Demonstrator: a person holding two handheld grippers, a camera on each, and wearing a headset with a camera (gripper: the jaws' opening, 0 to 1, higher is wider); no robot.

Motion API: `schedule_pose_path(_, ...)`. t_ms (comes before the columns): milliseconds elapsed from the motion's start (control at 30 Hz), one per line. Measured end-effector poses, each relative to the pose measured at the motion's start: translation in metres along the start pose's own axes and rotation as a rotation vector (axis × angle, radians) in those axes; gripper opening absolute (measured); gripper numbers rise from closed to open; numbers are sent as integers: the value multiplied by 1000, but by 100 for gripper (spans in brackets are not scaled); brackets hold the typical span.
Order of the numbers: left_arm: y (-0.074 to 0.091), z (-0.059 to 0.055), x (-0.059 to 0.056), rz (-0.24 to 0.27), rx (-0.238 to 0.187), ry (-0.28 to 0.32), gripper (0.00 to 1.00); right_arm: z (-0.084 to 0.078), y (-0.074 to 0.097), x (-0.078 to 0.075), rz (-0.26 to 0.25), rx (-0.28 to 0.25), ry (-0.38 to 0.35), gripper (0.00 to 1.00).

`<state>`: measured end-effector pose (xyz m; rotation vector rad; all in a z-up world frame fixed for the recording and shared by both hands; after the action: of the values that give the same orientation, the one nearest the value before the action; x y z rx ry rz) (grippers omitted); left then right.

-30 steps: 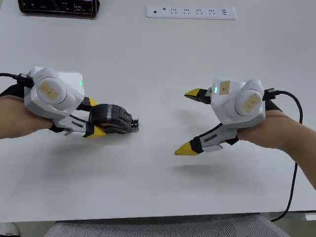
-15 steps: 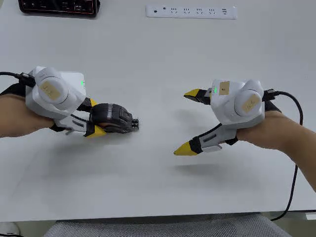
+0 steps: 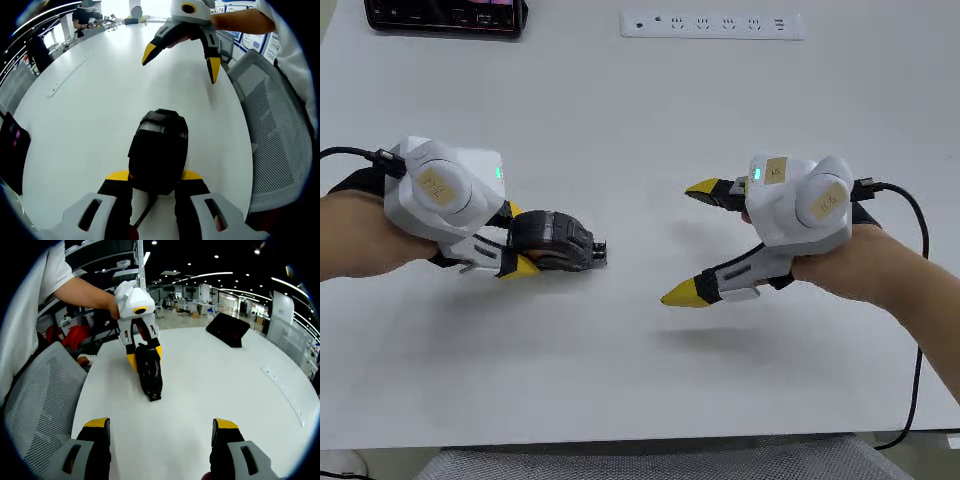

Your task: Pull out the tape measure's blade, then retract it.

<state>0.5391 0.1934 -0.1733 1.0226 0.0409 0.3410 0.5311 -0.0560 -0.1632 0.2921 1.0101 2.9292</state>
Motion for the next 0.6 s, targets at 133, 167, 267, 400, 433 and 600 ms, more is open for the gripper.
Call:
schedule_pose_path(133, 0, 0, -1, 4, 4, -1, 27, 3, -6, -1, 6, -19, -4, 80)
schedule_pose_path(167, 0, 0, -1, 4, 4, 1, 27, 3, -7, -1, 8, -22, -4, 80)
schedule_pose_path(267, 0, 0, -1, 3, 8, 2, 27, 5, -13, -2, 16, -31, -4, 79)
schedule_pose_path(400, 0, 1, -1, 1, 13, 3, 27, 7, -19, -5, 24, -45, -7, 77)
schedule_pose_path(433, 0, 1, 0, 0, 14, 2, 27, 8, -21, -5, 25, -50, -5, 77)
schedule_pose_path(600, 0, 1, 0, 1, 20, 3, 27, 13, -28, -5, 37, -70, 0, 73)
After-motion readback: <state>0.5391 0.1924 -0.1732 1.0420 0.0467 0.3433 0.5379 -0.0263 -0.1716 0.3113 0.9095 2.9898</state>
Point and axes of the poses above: the centre of the closed fingertips' face, and the gripper's own axes: y roughly backward along the fingers, x roughly to its left, z roughly out of its top, the point moved 9 cm from there along y, roughly backward along the fingers, and after that the axes turned 9 degrees about z, right-handed, at the moved point
